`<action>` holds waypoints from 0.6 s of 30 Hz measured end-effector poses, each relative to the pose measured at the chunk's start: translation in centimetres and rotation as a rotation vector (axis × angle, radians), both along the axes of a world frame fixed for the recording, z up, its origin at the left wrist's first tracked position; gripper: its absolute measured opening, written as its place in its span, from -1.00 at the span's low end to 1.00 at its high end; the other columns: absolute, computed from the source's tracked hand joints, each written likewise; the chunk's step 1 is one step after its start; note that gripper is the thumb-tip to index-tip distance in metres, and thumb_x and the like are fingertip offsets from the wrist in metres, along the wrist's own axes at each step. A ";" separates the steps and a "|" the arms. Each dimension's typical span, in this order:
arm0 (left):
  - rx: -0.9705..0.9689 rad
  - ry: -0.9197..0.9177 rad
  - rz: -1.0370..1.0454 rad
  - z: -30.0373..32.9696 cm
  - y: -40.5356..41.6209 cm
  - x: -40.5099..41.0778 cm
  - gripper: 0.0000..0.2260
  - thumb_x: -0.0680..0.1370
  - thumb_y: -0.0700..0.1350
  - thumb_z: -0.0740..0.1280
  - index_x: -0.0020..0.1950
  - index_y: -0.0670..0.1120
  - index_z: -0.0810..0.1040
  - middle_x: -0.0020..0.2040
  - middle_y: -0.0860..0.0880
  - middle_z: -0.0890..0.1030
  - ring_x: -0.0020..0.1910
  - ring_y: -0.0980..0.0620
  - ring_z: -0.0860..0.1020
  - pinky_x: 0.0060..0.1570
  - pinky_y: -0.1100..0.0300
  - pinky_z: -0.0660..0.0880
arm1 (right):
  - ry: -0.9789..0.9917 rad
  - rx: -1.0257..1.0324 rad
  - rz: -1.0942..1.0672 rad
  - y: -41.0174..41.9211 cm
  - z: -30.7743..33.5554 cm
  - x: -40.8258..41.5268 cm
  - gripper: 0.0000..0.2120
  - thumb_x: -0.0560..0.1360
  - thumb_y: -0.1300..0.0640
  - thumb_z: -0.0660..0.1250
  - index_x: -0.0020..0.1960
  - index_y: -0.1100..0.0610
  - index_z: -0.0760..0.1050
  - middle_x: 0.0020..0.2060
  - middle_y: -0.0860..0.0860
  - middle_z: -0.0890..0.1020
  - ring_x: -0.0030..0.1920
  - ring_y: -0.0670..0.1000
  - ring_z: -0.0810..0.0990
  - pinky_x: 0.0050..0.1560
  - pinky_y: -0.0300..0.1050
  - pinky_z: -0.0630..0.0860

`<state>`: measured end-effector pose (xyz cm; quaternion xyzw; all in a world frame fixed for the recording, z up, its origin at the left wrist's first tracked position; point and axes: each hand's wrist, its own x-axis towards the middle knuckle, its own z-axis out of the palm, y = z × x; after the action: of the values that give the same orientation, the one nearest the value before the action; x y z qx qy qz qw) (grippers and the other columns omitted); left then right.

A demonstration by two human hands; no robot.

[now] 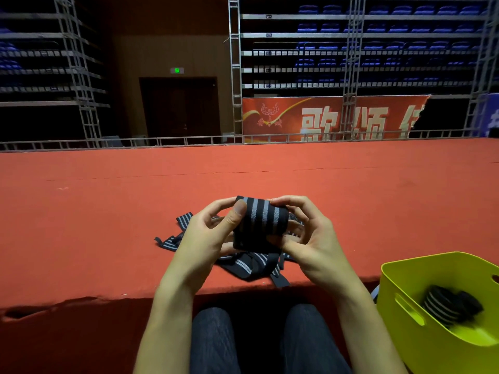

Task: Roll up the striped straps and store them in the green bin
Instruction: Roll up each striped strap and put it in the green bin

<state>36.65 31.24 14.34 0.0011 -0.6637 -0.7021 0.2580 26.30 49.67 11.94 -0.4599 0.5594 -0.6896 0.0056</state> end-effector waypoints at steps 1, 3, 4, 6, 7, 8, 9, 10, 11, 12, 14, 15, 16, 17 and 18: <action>0.003 -0.005 -0.009 0.1 0.0 0.1 -0.57 0.53 0.21 0.55 0.29 0.01 0.69 0.12 -0.16 0.77 0.10 -0.22 0.76 0.03 -0.03 0.66 | 0.001 -0.005 0.003 0.0 -0.1 0.0 -0.56 0.54 0.44 0.50 0.31 0.09 0.55 0.31 0.05 0.66 0.24 0.12 0.72 0.17 0.06 0.67; 0.005 -0.004 -0.015 0.1 0.1 0.1 -0.64 0.55 0.13 0.53 0.29 0.00 0.69 0.09 -0.17 0.77 0.10 -0.22 0.76 0.01 -0.03 0.66 | -0.003 -0.015 0.012 0.0 -0.2 -0.1 -0.56 0.53 0.44 0.50 0.30 0.08 0.56 0.33 0.06 0.65 0.27 0.13 0.70 0.18 0.07 0.67; 0.010 0.005 -0.013 0.2 0.1 0.2 -0.66 0.55 0.08 0.53 0.28 -0.01 0.69 0.08 -0.16 0.78 0.10 -0.21 0.76 0.00 -0.02 0.67 | -0.009 -0.017 0.020 0.0 -0.2 -0.2 -0.56 0.53 0.44 0.51 0.29 0.08 0.57 0.34 0.06 0.65 0.28 0.14 0.70 0.19 0.11 0.67; 0.030 0.029 -0.009 0.1 0.1 0.2 -0.67 0.53 0.01 0.53 0.27 -0.03 0.69 0.06 -0.15 0.78 0.09 -0.19 0.76 -0.01 -0.02 0.68 | -0.019 -0.014 0.041 0.0 -0.3 -0.2 -0.57 0.52 0.44 0.52 0.28 0.08 0.58 0.38 0.06 0.63 0.31 0.16 0.68 0.21 0.20 0.67; 0.039 0.037 -0.009 0.0 0.0 0.2 -0.67 0.52 -0.01 0.54 0.27 -0.03 0.69 0.06 -0.15 0.78 0.10 -0.19 0.76 0.00 -0.03 0.68 | -0.021 -0.005 0.049 0.1 -0.3 -0.2 -0.55 0.52 0.45 0.51 0.29 0.07 0.58 0.38 0.06 0.62 0.32 0.16 0.68 0.21 0.21 0.67; 0.045 0.042 -0.010 0.0 0.0 0.2 -0.65 0.51 -0.04 0.55 0.28 -0.04 0.69 0.07 -0.15 0.78 0.10 -0.19 0.76 0.01 -0.03 0.69 | -0.023 0.009 0.055 0.1 -0.3 -0.3 -0.52 0.53 0.49 0.48 0.31 0.06 0.57 0.38 0.06 0.63 0.31 0.15 0.69 0.20 0.19 0.67; 0.046 0.049 -0.010 -0.1 -0.1 0.2 -0.64 0.50 -0.06 0.58 0.29 -0.04 0.69 0.06 -0.15 0.78 0.10 -0.18 0.76 0.01 -0.02 0.69 | -0.033 0.023 0.059 0.2 -0.3 -0.3 -0.48 0.53 0.53 0.43 0.34 0.06 0.56 0.36 0.06 0.64 0.30 0.14 0.70 0.18 0.17 0.67; 0.046 0.055 -0.012 -0.1 -0.2 0.2 -0.62 0.49 -0.09 0.62 0.29 -0.03 0.69 0.06 -0.15 0.78 0.09 -0.16 0.76 0.01 0.00 0.69 | -0.059 0.026 0.070 0.2 -0.4 -0.4 -0.44 0.52 0.55 0.39 0.38 0.06 0.56 0.35 0.07 0.64 0.29 0.16 0.70 0.17 0.15 0.66; 0.042 0.063 -0.018 -0.2 -0.3 0.2 -0.62 0.48 -0.11 0.63 0.28 -0.01 0.70 0.06 -0.15 0.78 0.08 -0.14 0.76 0.01 0.01 0.68 | -0.103 0.014 0.089 0.3 -0.4 -0.5 -0.42 0.50 0.53 0.37 0.40 0.06 0.55 0.35 0.09 0.65 0.28 0.18 0.71 0.16 0.14 0.66; 0.037 0.068 -0.025 -0.2 -0.4 0.2 -0.62 0.47 -0.11 0.60 0.28 0.01 0.70 0.08 -0.16 0.78 0.09 -0.13 0.75 0.03 0.01 0.68 | -0.160 -0.006 0.112 0.3 -0.4 -0.7 -0.43 0.49 0.47 0.36 0.42 0.06 0.56 0.35 0.10 0.65 0.28 0.22 0.70 0.15 0.13 0.66; 0.015 0.080 -0.034 -0.3 -0.5 0.3 -0.58 0.45 -0.08 0.60 0.30 0.06 0.69 0.12 -0.15 0.77 0.13 -0.13 0.74 0.08 0.00 0.65 | -0.250 -0.021 0.127 0.4 -0.3 -0.7 -0.49 0.50 0.29 0.38 0.43 0.01 0.58 0.34 0.10 0.67 0.26 0.25 0.70 0.11 0.12 0.68; -0.001 0.087 -0.040 -0.4 -0.6 0.3 -0.56 0.44 -0.06 0.61 0.31 0.07 0.68 0.15 -0.14 0.76 0.16 -0.15 0.74 0.09 0.00 0.64 | -0.268 -0.013 0.120 0.5 -0.1 -0.5 -0.53 0.53 0.20 0.42 0.43 -0.02 0.58 0.32 0.08 0.68 0.24 0.22 0.72 0.05 0.09 0.69; -0.016 0.094 -0.050 -0.4 -0.6 0.3 -0.54 0.44 -0.07 0.61 0.33 0.08 0.67 0.17 -0.14 0.76 0.18 -0.17 0.73 0.10 -0.01 0.63 | -0.276 -0.004 0.106 0.4 0.0 -0.4 -0.56 0.57 0.13 0.46 0.43 -0.02 0.58 0.30 0.08 0.70 0.22 0.18 0.73 0.01 0.05 0.69; -0.031 0.103 -0.062 -0.5 -0.6 0.2 -0.54 0.46 -0.09 0.60 0.35 0.08 0.66 0.19 -0.15 0.75 0.21 -0.19 0.72 0.12 -0.03 0.62 | -0.277 0.002 0.091 0.5 0.1 -0.2 -0.57 0.59 0.10 0.50 0.44 -0.03 0.58 0.28 0.07 0.71 0.21 0.15 0.74 -0.02 0.01 0.69; -0.046 0.111 -0.078 -0.6 -0.6 0.2 -0.54 0.48 -0.12 0.58 0.37 0.08 0.65 0.21 -0.16 0.74 0.23 -0.20 0.72 0.15 -0.06 0.62 | -0.277 0.007 0.077 0.4 0.2 -0.1 -0.55 0.59 0.09 0.52 0.45 -0.03 0.57 0.27 0.07 0.72 0.20 0.14 0.75 -0.02 -0.01 0.69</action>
<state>36.84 30.61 13.73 -0.0697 -0.6637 -0.6953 0.2668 26.21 50.09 12.17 -0.3814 0.5376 -0.7438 0.1109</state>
